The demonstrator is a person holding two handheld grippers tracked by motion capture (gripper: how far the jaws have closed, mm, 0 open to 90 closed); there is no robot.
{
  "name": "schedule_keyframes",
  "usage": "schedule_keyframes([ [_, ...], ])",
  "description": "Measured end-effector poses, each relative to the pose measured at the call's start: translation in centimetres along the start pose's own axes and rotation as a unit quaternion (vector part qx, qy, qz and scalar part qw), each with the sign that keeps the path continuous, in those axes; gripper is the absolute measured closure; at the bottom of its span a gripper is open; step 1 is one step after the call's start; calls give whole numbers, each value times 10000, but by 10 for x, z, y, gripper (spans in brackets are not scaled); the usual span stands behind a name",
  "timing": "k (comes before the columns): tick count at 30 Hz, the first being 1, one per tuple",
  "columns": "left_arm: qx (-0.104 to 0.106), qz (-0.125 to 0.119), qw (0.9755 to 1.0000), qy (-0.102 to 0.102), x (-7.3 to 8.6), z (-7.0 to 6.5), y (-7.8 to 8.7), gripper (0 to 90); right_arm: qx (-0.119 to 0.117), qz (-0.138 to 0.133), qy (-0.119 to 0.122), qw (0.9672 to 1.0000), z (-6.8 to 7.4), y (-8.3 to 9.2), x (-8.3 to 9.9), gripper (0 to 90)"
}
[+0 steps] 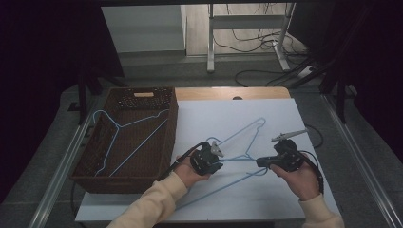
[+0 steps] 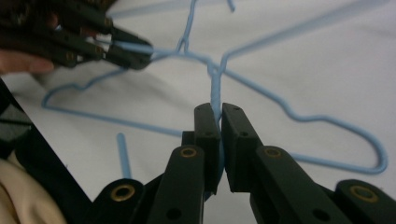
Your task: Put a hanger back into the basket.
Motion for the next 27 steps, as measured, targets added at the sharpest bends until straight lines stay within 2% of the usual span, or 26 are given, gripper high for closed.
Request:
schedule_keyframes([
  [1,15,-62,10000,7,-1,-1,1,832,-80,-98,-85,9999,-2,2,-1,726],
  [2,-36,-18,10000,33,-1,-2,2,845,-122,-230,-176,9995,-4,4,-1,665],
  [3,-70,-32,10000,-22,-1,-2,3,848,-90,-384,-226,9990,-6,6,-2,620],
  [5,5,-152,9999,32,-1,-2,5,850,-105,-751,-300,9967,-10,10,-3,500],
  [6,-3,-170,9998,45,-2,-2,7,851,-120,-1076,-427,9932,-12,14,-4,448],
  [7,-28,-168,9998,35,-2,-2,8,851,-149,-1252,-505,9907,-14,16,-4,426],
  [10,-94,-254,9996,104,-2,0,13,855,-160,-1879,-684,9797,-21,28,-5,376],
  [13,-165,-353,9989,242,-2,4,17,857,-119,-2172,-668,9738,-24,37,-5,356],
  [15,-105,-560,9974,441,-3,6,21,860,-64,-2335,-639,9702,-26,41,-4,331],
  [16,-108,-609,9970,465,-3,7,23,860,-71,-2409,-614,9686,-27,42,-3,320],
  [21,-138,-819,9951,543,-5,9,33,861,-86,-2360,-511,9704,-29,40,1,290],
  [23,-163,-887,9944,548,-6,10,38,861,-53,-2301,-461,9721,-30,37,2,280],
  [27,-67,-1174,9910,645,-8,11,53,861,-28,-2138,-285,9765,-30,29,6,278],
])
Point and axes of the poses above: each handheld gripper's, and its own axes: y roughly backward along the jaws, x roughly out of its underside, z roughly to its left, the point moved 2 cm from there along -y, roughly forward along the jaws, and after that the axes turned 10 degrees about x, right-handed, at the moved point
